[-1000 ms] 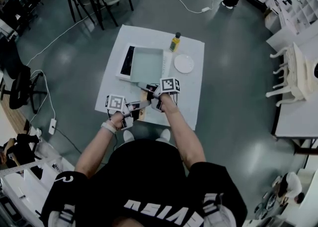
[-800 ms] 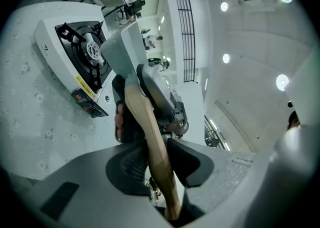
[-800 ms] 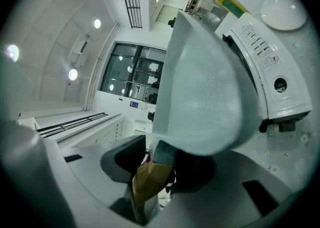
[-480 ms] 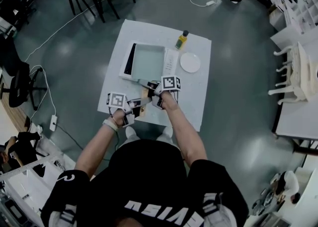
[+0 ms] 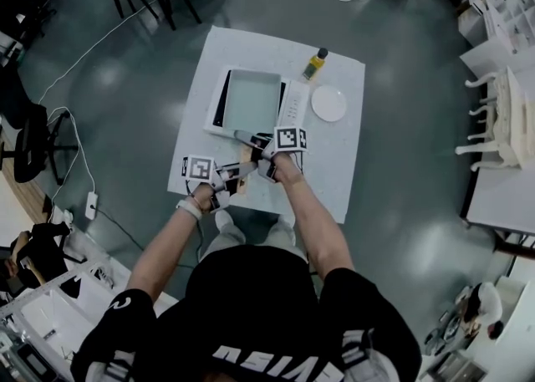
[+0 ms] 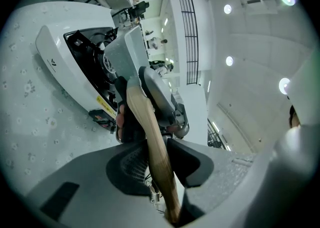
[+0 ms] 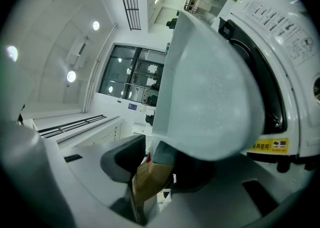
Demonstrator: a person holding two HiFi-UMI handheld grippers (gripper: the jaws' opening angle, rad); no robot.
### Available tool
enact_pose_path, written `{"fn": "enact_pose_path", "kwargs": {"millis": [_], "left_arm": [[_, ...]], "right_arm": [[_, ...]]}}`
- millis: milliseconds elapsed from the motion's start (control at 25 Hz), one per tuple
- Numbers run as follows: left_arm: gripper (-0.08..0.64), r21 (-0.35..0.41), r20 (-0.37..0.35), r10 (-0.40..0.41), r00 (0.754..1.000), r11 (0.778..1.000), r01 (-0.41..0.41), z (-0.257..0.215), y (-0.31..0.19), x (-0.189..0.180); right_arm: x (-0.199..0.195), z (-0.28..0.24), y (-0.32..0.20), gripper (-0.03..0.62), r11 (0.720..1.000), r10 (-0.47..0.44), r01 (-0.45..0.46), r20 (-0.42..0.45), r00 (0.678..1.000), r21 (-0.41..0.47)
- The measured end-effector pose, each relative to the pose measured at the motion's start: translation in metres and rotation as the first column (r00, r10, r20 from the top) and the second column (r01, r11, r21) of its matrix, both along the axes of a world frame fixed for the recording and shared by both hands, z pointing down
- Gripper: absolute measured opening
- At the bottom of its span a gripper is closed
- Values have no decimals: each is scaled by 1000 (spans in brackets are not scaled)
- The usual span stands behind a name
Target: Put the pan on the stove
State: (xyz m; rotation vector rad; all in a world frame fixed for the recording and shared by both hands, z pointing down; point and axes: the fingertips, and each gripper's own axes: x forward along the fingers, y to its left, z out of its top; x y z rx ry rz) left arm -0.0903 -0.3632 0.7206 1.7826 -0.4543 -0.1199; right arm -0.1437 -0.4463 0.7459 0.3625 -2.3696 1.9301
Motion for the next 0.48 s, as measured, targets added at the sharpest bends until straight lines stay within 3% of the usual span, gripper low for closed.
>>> {"fn": "enact_pose_path", "kwargs": {"millis": [280, 480], "left_arm": [[98, -89, 17, -21, 1000, 996, 23, 28, -7, -13], [97, -63, -8, -27, 1000, 998, 26, 34, -17, -16]], "right_arm": [[-8, 23, -12, 148, 1000, 15, -15, -9, 1000, -4], [-15, 34, -19, 149, 999, 24, -25, -7, 1000, -24]]}}
